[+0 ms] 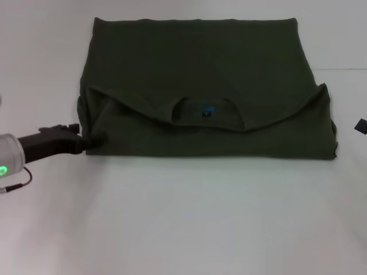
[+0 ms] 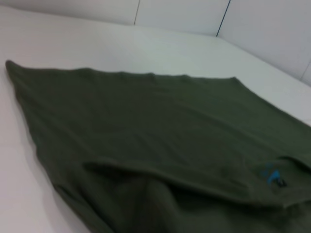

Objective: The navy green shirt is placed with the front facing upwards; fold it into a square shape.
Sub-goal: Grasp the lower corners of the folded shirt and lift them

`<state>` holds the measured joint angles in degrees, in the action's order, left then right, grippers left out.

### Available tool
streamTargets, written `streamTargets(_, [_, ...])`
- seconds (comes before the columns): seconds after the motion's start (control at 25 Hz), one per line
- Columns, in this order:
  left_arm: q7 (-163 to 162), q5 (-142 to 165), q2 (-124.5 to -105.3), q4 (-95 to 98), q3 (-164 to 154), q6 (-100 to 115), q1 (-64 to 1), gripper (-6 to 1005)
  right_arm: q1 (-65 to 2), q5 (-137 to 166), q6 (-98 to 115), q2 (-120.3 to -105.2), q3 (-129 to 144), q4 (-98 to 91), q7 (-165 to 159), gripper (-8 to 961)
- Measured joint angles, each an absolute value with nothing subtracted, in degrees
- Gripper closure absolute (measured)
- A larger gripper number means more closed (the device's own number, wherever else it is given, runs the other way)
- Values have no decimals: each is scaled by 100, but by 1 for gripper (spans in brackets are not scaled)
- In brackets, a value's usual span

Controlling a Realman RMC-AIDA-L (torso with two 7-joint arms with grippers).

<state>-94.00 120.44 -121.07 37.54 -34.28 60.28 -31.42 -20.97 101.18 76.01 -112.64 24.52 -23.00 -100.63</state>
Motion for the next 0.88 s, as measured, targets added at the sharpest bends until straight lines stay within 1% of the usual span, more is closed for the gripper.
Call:
streamTargets(0.36, [-9355, 12050, -12224, 3418, -3755, 5166, -3330, 108, -2123, 10116, 7537, -11298, 2452, -2303, -10059, 6])
streamTargets(0.88, [-9413, 12049, -12234, 3366, -3820, 5172, -3375, 112, -2164, 10116, 7431, -11315, 2452, -2303, -10046, 6])
